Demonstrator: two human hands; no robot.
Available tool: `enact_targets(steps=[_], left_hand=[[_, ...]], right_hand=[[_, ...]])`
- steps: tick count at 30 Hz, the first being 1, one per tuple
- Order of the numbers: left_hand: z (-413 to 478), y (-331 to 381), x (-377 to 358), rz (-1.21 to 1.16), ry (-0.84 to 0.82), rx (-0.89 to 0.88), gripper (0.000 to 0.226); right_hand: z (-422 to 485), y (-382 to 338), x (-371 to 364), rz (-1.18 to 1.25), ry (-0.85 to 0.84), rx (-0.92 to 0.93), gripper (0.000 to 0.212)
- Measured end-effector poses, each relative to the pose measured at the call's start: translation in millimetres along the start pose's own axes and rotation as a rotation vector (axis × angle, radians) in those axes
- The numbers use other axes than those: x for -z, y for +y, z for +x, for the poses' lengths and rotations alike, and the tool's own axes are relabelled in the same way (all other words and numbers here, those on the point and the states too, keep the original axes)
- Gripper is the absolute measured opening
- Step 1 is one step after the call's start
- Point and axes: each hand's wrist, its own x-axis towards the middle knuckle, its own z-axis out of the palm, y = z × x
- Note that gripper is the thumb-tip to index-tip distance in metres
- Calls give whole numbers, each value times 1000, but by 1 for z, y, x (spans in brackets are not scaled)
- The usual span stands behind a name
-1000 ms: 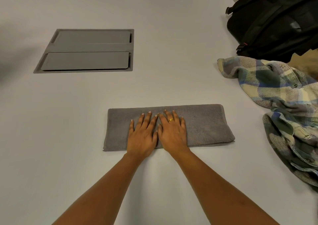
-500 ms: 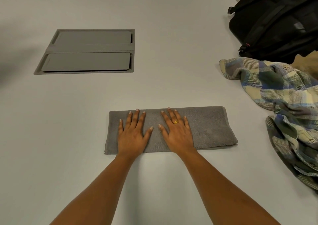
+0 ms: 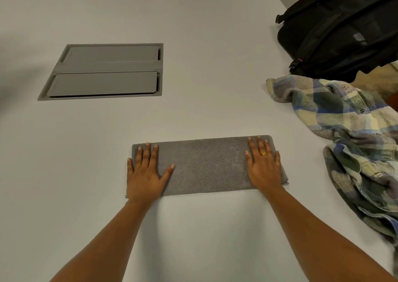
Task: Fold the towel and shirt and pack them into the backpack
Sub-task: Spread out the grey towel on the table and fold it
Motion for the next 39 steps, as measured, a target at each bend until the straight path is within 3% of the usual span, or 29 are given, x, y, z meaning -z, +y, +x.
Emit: enact_targets(steps=[6, 12, 20, 22, 26, 28, 30, 33, 36, 39], left_hand=[[-2, 1, 4, 15, -16, -16, 91], [-11, 8, 9, 0, -57, 44, 92], [-31, -10, 13, -134, -48, 7, 91], [-32, -12, 15, -196, -49, 0, 87], [-35, -13, 20, -358, -12, 22, 55], [-37, -15, 25, -438, 29, 34, 49], [-41, -18, 29, -483, 65, 59, 45], [-45, -28, 33, -509, 89, 113, 42], [-49, -40, 32, -522, 83, 131, 44], [-53, -43, 30, -558, 78, 122, 43]], right_hand=[[2, 2, 5, 201, 112, -95, 39], [-7, 6, 16, 121, 107, -235, 39], [-5, -27, 54, 488, 138, -468, 38], [-7, -51, 65, 534, 187, -431, 38], [-22, -120, 71, 708, 157, -200, 40], [-35, -156, 66, 824, 57, -56, 42], [-46, -184, 58, 907, -149, 53, 46], [-54, -200, 41, 787, -361, 153, 38], [-58, -192, 27, 619, -289, 207, 36], [-65, -179, 9, 413, -344, 315, 53]])
